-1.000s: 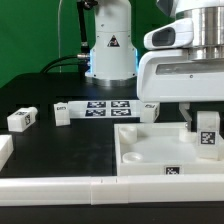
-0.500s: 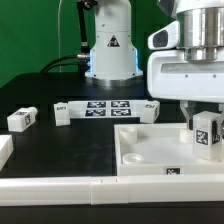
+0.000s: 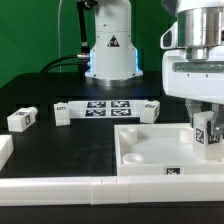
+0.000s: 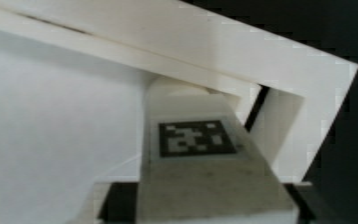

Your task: Assemble one leg

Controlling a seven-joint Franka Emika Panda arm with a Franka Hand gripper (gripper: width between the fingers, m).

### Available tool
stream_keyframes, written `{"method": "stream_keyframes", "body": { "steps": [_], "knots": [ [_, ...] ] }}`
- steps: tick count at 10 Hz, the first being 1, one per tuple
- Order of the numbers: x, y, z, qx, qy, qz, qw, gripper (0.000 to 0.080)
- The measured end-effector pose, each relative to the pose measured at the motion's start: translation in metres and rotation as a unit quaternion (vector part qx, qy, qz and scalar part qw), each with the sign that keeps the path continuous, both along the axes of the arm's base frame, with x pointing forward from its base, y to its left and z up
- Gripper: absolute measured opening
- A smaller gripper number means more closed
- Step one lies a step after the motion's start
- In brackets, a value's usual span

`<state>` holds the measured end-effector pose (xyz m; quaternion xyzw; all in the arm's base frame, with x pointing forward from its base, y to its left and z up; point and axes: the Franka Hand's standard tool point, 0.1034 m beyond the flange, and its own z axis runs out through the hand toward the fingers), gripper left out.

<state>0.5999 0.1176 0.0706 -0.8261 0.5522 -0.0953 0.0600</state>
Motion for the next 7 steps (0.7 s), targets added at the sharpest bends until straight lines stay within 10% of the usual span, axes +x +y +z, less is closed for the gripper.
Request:
{"method": "stream_keyframes", "body": {
  "steps": [3, 7],
  "knots": [
    [0.0025, -0.0058, 0.0017, -0.039, 0.0, 0.166, 0.985, 0.0613],
    [0.0029, -0.0037, 0.0029, -0.098, 0.003, 0.404, 0.909, 0.0648]
  ]
}}
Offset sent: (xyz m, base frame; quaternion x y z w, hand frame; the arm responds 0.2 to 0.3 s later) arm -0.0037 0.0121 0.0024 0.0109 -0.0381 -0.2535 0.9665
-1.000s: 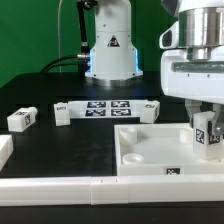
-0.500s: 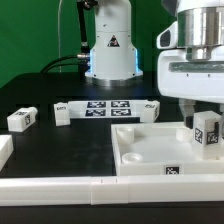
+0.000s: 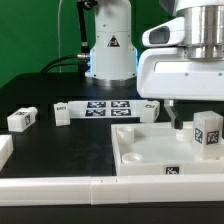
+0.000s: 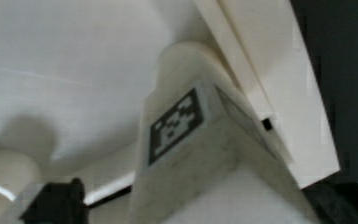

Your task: Assemble one leg

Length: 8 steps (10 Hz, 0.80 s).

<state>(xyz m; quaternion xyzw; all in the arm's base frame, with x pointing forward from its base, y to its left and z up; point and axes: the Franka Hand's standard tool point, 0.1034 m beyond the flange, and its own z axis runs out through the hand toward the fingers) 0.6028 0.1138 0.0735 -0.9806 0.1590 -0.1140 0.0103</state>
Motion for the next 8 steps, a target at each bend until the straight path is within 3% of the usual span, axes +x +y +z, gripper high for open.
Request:
{"method": "stream_keyframes", "body": {
  "steps": [3, 4, 5, 6, 8],
  "knots": [
    [-0.0009, 0.0001, -0.0001, -0.035, 0.003, 0.127, 0.991, 0.0649],
    [-0.0007, -0.0006, -0.0002, -0.038, 0.003, 0.137, 0.99, 0.0649],
    [-0.0008, -0.0009, -0.0006, -0.038, 0.003, 0.139, 0.99, 0.0525],
    [-0.0008, -0.0009, -0.0007, -0.038, 0.003, 0.138, 0.99, 0.0525],
    [-0.0009, -0.0011, -0.001, -0.037, 0.003, 0.132, 0.991, 0.029]
  ]
}}
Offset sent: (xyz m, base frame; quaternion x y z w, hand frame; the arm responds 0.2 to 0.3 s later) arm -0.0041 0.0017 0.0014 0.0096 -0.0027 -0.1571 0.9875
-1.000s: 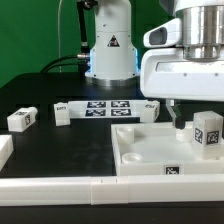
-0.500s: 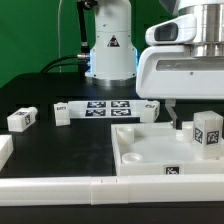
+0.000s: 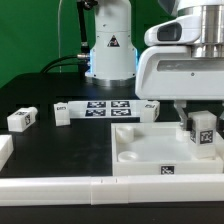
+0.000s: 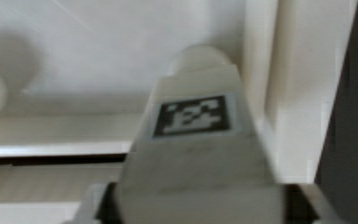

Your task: Assemble one leg

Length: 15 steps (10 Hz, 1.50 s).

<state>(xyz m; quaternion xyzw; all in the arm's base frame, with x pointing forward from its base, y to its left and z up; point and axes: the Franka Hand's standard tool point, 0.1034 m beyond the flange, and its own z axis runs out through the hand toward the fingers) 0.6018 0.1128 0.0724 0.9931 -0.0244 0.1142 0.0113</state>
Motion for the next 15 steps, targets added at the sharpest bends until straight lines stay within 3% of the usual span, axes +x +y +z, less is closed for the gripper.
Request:
{"method": "stream_keyframes", "body": {
  "steps": [3, 5, 9, 10, 12, 14, 15],
  "knots": [
    [-0.0003, 0.0003, -0.0006, 0.01, -0.001, -0.037, 0.999, 0.0291],
    [-0.0016, 0.0029, -0.0016, 0.052, -0.004, -0.213, 0.976, 0.0291],
    [-0.005, -0.0026, -0.0033, 0.086, -0.01, -0.462, 0.883, 0.0291],
    [-0.0056, -0.0034, -0.0035, 0.094, -0.014, -0.537, 0.838, 0.0291],
    [-0.0069, -0.0036, -0.0038, 0.101, -0.022, -0.622, 0.776, 0.0294],
    [-0.0077, -0.0048, -0.0036, 0.113, -0.02, -0.665, 0.738, 0.0294],
    [-0.0076, -0.0047, -0.0036, 0.111, -0.019, -0.656, 0.746, 0.0301]
  ]
}}
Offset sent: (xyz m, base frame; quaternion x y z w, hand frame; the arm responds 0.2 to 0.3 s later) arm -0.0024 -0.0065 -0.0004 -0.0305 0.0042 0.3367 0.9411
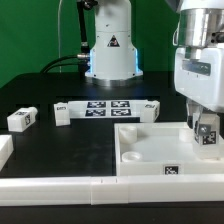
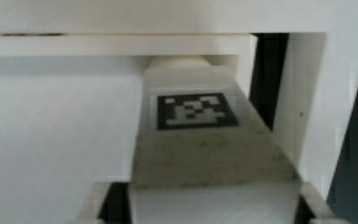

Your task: Assemble one leg

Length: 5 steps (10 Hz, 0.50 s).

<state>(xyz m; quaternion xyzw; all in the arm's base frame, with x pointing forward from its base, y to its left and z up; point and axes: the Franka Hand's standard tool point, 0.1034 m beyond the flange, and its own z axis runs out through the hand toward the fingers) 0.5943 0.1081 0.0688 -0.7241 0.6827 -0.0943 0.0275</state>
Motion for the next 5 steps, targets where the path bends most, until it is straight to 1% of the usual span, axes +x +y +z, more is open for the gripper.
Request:
{"method": "stream_keyframes", "body": {
  "steps": [1, 2, 3, 4, 5],
  "knots": [
    [-0.0003, 0.0, -0.0003, -0.002, 0.002, 0.015, 1.0, 0.0301],
    [0.0004, -0.0005, 0.0003, -0.003, 0.0, 0.027, 1.0, 0.0474],
    [0.0029, -0.0039, 0.0031, -0.01, -0.009, 0.072, 0.997, 0.0609],
    [0.0038, -0.0045, 0.0052, -0.025, -0.004, 0.152, 0.988, 0.0637],
    [0.0044, -0.0049, 0.0064, -0.041, 0.002, 0.233, 0.972, 0.0637]
  ]
}}
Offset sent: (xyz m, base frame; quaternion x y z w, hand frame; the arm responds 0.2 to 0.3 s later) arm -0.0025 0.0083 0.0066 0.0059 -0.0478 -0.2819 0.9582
